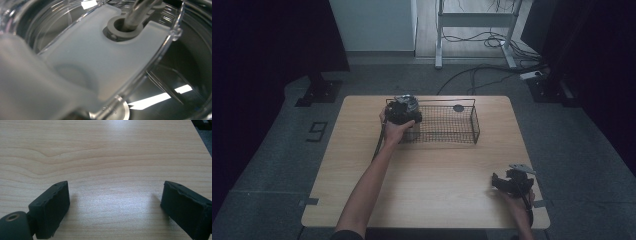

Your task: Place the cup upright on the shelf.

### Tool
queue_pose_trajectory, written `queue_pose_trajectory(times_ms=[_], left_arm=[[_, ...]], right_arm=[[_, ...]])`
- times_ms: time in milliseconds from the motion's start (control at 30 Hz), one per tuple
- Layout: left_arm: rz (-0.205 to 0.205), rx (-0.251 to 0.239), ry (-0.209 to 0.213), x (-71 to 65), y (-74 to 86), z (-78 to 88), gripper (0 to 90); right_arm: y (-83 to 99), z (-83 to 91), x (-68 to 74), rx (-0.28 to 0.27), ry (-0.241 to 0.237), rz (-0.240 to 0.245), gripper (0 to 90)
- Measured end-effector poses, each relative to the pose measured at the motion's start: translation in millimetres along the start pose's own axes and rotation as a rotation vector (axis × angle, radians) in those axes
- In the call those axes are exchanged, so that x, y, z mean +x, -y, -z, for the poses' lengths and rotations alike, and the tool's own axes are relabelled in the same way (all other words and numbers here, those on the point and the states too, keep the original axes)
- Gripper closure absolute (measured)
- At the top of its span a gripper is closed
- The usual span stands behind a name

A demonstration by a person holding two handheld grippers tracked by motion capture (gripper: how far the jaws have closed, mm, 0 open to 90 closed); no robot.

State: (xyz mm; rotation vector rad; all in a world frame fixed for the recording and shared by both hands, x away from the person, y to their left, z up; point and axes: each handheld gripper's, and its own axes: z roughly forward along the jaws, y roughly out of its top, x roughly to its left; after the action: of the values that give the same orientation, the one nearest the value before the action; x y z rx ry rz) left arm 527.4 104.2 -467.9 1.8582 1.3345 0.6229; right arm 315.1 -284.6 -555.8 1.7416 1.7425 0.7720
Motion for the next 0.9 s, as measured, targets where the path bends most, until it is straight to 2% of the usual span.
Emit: queue_pose_trajectory(times_ms=[67,167,300,367,567,733,900], left_arm=[[-0.008,-0.007,-0.004,-1.9,2.3,0.6,3.7],[-0.053,-0.014,-0.011,-6.0,6.8,3.0,3.7],[-0.047,-0.02,-0.017,-6.2,7.5,5.2,3.5],[-0.047,-0.048,-0.02,-5.6,6.3,9.8,2.9],[-0.024,-0.104,0.023,-4.4,0.0,29.4,1.8],[-0.026,-0.094,0.046,-2.0,1.6,43.1,1.3],[-0.049,-0.101,0.041,1.8,6.4,62.0,0.9]], right_arm=[[0.0,0.0,0.0,0.0,0.0,0.0,8.2],[0.0,0.0,0.1,0.0,0.0,0.0,8.2],[0.0,0.0,0.2,0.0,0.001,0.0,8.2],[0.0,0.0,0.1,0.0,0.0,-0.001,8.2],[0.0,0.0,0.1,0.001,0.0,0.0,8.2],[0.0,0.0,0.1,0.001,0.0,0.0,8.3],[-0.1,0.0,0.1,0.001,0.0,0.001,8.2]])
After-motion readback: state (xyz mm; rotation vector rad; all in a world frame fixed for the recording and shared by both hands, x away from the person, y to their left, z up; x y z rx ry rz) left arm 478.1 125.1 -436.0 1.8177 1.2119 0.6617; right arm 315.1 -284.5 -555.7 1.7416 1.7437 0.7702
